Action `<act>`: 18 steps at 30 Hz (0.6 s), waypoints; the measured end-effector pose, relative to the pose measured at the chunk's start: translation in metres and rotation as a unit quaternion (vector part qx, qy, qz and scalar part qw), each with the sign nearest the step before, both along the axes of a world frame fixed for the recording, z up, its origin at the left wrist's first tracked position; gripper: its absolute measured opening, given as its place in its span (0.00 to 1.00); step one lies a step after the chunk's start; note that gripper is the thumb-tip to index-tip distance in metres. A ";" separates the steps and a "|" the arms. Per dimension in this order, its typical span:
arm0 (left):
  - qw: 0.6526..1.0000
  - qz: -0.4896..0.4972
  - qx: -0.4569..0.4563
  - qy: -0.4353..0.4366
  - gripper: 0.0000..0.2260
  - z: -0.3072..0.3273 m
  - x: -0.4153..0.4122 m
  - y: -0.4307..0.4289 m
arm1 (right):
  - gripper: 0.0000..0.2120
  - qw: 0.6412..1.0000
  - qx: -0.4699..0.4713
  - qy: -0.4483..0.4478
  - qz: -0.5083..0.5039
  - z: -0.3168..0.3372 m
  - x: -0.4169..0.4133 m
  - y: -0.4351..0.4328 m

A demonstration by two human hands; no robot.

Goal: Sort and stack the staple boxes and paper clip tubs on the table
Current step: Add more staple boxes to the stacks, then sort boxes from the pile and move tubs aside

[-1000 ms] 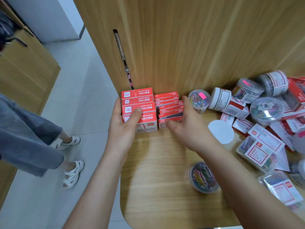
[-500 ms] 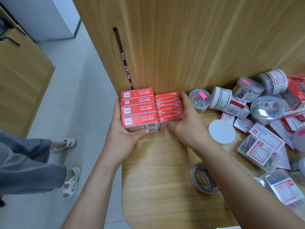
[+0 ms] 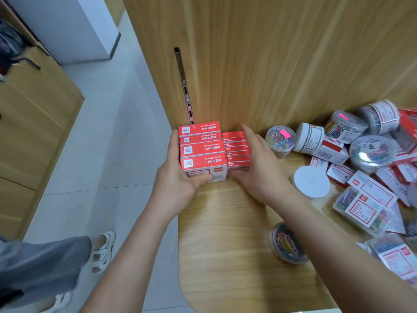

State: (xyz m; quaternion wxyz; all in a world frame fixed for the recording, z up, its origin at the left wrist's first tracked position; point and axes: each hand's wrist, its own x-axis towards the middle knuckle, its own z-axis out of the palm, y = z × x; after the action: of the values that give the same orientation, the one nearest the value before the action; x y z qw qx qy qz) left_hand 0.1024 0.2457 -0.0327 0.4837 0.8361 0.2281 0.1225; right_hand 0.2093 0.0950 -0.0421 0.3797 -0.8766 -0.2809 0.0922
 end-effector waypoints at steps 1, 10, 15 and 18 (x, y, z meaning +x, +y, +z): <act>1.000 -0.006 0.024 0.008 0.47 0.001 0.000 -0.001 | 0.44 1.000 -0.011 -0.020 -0.007 -0.002 0.000 0.003; 0.984 -0.063 0.154 0.062 0.48 0.014 0.000 0.004 | 0.40 0.999 -0.036 -0.027 -0.009 0.005 0.003 0.004; 0.988 -0.058 0.142 0.033 0.48 0.009 -0.007 0.003 | 0.36 1.000 0.010 0.020 -0.004 0.024 -0.005 -0.010; 0.980 -0.044 0.188 0.054 0.46 0.014 -0.011 0.002 | 0.29 0.999 0.027 0.007 -0.020 0.036 -0.017 -0.020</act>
State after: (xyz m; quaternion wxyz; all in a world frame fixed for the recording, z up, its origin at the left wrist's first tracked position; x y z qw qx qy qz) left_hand 0.0917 0.2472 -0.0186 0.3102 0.9266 0.1896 0.0961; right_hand 0.1924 0.0748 -0.0059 0.4072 -0.8708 -0.2628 0.0831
